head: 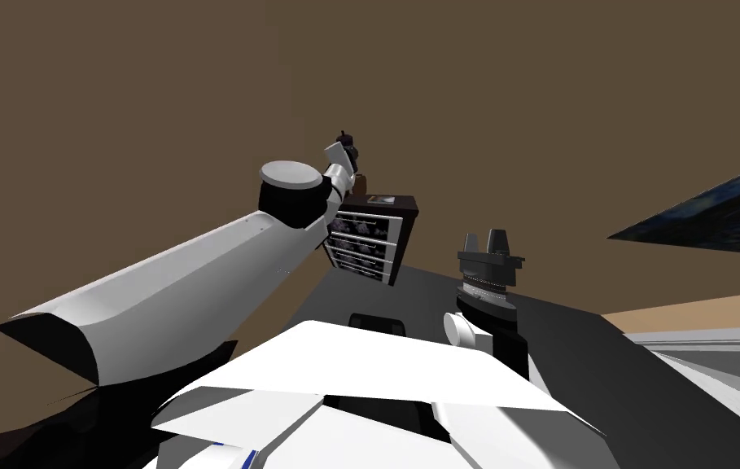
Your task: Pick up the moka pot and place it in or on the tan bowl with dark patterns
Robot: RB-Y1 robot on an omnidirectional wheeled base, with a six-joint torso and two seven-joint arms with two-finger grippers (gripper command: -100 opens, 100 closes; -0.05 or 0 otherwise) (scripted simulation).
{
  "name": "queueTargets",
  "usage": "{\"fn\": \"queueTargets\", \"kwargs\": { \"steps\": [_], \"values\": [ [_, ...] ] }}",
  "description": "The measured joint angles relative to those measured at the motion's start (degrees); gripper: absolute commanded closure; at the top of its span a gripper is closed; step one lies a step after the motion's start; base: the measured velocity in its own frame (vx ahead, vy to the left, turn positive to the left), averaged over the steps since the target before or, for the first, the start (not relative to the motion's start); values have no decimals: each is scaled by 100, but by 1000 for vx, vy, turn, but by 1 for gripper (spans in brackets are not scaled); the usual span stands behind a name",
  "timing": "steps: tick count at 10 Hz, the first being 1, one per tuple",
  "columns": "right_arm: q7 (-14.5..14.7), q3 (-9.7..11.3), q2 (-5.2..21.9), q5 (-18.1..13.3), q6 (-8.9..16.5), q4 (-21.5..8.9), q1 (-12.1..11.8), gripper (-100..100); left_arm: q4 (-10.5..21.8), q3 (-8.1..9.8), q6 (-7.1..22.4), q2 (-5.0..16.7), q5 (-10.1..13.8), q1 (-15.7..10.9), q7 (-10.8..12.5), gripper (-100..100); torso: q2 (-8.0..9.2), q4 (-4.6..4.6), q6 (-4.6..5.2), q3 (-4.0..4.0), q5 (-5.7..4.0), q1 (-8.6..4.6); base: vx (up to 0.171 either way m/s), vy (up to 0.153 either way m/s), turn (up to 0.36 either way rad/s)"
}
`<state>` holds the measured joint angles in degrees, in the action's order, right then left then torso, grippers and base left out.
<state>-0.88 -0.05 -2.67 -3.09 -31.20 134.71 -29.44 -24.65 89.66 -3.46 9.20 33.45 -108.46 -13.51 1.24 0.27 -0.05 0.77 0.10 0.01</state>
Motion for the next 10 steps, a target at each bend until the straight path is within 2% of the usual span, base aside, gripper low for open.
{"fn": "queueTargets", "kwargs": {
  "steps": [1, 2, 3, 4, 5, 6, 7, 8, 9, 10],
  "values": [
    [0, 0, -1, 0, 0, 0, 0, 0, -141, 88, 98, -66, -24, 0, -93, 100, -3, 1, -1, -1, -4, -17, -32, 84, 73],
    [0, 0, 0, 0, 0, 0, 0, 0, 343, -417, -83, 155, 109, 25, 210, 100, 6, 9, 0, 7, -6, 0, -32, 115, 16],
    [0, 0, 0, 0, 0, 0, 0, 0, 578, -774, -221, 203, 114, -19, 501, 100, 14, 14, 2, 14, -7, 2, -4, 64, -11],
    [0, 0, 0, 0, 0, 0, 0, 0, 24, -227, 58, -176, -27, -134, 110, 100, 13, 12, 5, 13, -13, -20, 7, 10, -25],
    [0, 1, -1, 0, 0, 0, 0, 0, -295, 385, 308, -270, -177, -251, -293, 100, 7, 13, -5, 10, -12, -30, 6, -16, 17],
    [0, 1, -1, 0, 0, 0, 0, 0, -170, 311, 275, -144, -143, -213, -238, 100, 5, 14, -4, 10, -15, -34, 6, -15, 17],
    [0, 1, -1, 0, 0, 0, 0, 0, -42, 129, 168, -73, -83, -173, -74, 100, 6, 16, 0, 12, -19, -41, -5, 97, 57],
    [0, 0, 0, 0, 0, 0, 0, 0, -398, 736, 365, -279, -326, -396, -304, 100, 16, 25, 0, 21, -18, -16, 6, 135, -5],
    [0, 0, 0, 0, 0, 0, 0, 0, -510, 974, 438, -307, -411, -512, -378, 100, 20, 29, -8, 25, -9, 4, 7, 80, -7],
    [0, 0, 0, 0, 0, 0, 0, 0, -353, 807, 284, -206, -263, -460, -230, 100, 20, 26, -12, 23, -6, 2, -4, 31, 21]
  ]
}}
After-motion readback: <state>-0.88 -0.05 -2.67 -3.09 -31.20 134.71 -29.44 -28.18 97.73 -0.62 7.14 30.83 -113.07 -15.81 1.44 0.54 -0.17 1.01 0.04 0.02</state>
